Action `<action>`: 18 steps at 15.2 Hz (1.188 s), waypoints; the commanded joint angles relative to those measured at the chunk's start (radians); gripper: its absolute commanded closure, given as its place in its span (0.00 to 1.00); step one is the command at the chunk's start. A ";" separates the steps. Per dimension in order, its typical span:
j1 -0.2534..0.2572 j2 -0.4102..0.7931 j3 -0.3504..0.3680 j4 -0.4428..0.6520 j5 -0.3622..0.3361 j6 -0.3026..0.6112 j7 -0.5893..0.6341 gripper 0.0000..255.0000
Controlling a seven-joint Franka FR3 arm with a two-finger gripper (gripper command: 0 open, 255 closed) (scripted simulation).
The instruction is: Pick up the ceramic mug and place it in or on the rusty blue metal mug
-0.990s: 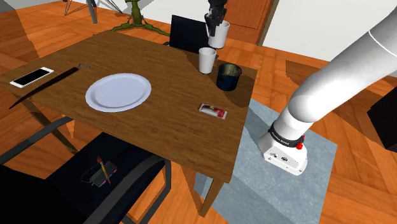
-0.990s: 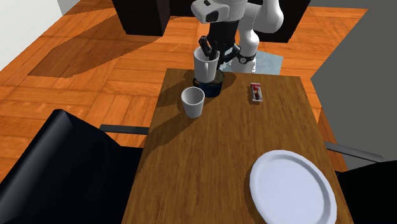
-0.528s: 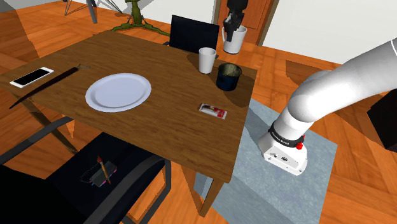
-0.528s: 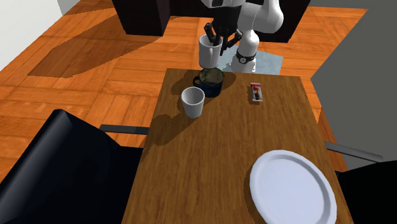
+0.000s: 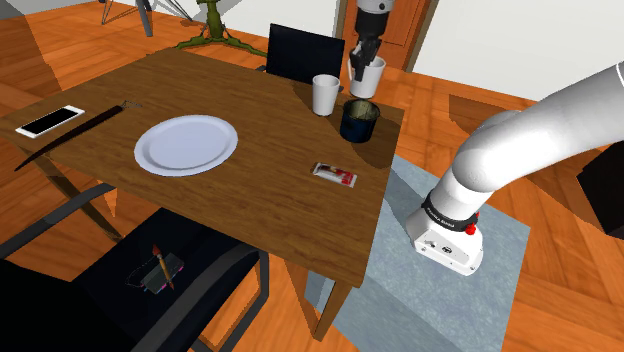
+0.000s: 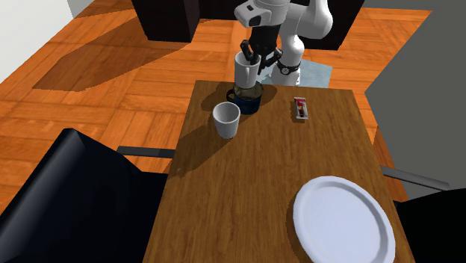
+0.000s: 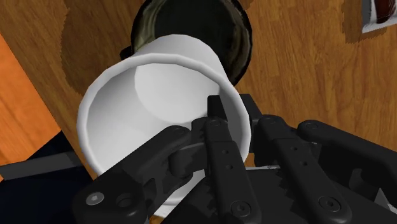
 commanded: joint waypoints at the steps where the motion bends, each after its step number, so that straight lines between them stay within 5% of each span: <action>1: -0.001 0.007 -0.002 -0.022 -0.002 0.030 0.000 1.00; 8: -0.002 0.030 -0.004 -0.093 -0.006 0.124 0.006 1.00; 15: -0.002 0.030 -0.004 -0.093 -0.006 0.124 0.006 1.00; 16: -0.003 0.031 -0.004 -0.093 -0.006 0.125 0.005 0.00; 18: -0.003 0.031 -0.004 -0.091 -0.006 0.123 0.005 0.00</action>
